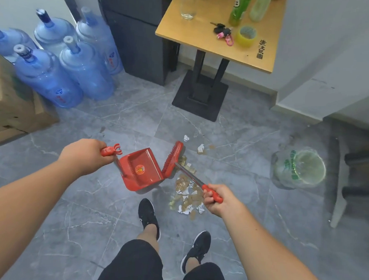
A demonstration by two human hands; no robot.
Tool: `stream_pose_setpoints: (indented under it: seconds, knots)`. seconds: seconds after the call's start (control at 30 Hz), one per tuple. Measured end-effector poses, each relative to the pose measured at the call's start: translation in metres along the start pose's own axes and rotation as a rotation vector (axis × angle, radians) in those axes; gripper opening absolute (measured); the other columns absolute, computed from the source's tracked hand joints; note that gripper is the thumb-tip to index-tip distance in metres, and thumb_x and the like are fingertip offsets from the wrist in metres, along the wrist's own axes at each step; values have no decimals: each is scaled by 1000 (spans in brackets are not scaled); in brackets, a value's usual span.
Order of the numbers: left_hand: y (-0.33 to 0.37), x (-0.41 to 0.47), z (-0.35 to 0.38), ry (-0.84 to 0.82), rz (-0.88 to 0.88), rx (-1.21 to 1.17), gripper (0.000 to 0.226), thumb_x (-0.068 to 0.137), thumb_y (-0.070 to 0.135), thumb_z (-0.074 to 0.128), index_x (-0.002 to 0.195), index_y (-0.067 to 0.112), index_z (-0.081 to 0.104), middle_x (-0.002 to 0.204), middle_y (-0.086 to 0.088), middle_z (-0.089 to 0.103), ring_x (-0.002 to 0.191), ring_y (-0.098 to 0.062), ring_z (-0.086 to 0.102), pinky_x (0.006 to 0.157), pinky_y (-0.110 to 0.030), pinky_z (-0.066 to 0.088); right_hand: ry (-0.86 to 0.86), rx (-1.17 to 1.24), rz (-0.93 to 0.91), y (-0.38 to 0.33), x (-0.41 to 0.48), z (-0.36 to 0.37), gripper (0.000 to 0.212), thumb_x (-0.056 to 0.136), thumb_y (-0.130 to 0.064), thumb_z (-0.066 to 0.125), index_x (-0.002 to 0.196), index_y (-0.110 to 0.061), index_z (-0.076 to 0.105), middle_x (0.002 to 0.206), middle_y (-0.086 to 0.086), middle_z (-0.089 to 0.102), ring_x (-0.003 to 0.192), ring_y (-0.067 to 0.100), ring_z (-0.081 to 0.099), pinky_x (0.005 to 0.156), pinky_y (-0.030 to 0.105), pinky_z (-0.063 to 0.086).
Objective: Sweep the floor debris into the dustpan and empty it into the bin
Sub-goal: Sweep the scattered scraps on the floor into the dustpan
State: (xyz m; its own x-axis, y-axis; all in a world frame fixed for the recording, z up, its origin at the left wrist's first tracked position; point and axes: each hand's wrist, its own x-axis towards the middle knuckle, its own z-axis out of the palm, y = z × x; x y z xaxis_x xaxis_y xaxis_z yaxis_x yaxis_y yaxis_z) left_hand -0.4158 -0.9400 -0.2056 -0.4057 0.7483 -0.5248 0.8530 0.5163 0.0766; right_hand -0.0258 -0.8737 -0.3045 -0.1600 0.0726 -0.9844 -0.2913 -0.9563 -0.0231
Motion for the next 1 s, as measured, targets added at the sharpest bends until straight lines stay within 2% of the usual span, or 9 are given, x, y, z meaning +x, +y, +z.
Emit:
stream_pose_setpoints:
  seconds: [0.27, 0.5, 0.77, 1.0]
  knots:
    - [75, -28, 11, 12, 123, 111, 44, 88, 62, 62, 72, 21, 62, 71, 5, 62, 73, -23, 61, 65, -30, 45, 2, 56, -18, 2, -23, -74, 20, 104, -13, 43, 88, -3, 49, 69, 5, 42, 27, 7, 43, 27, 11, 25]
    - [118, -43, 20, 35, 205, 199, 43, 88, 62, 60, 72, 22, 62, 68, 6, 62, 67, -18, 60, 60, -28, 41, -51, 31, -13, 3, -44, -106, 16, 103, -12, 44, 90, -4, 47, 68, 6, 44, 31, 7, 45, 27, 13, 29]
    - [120, -40, 5, 49, 208, 231, 39, 88, 58, 62, 74, 22, 63, 72, 6, 63, 73, -23, 62, 62, -29, 43, -83, -162, -45, -30, -82, -63, 10, 102, -9, 42, 94, -6, 46, 68, 2, 41, 31, 5, 47, 28, 12, 31]
    - [106, -23, -11, 67, 190, 216, 40, 88, 58, 58, 71, 22, 61, 71, 5, 63, 72, -22, 62, 62, -29, 45, 10, -557, -199, -56, -90, 14, 5, 97, -8, 53, 96, -10, 49, 64, 2, 42, 34, 6, 46, 33, 13, 32]
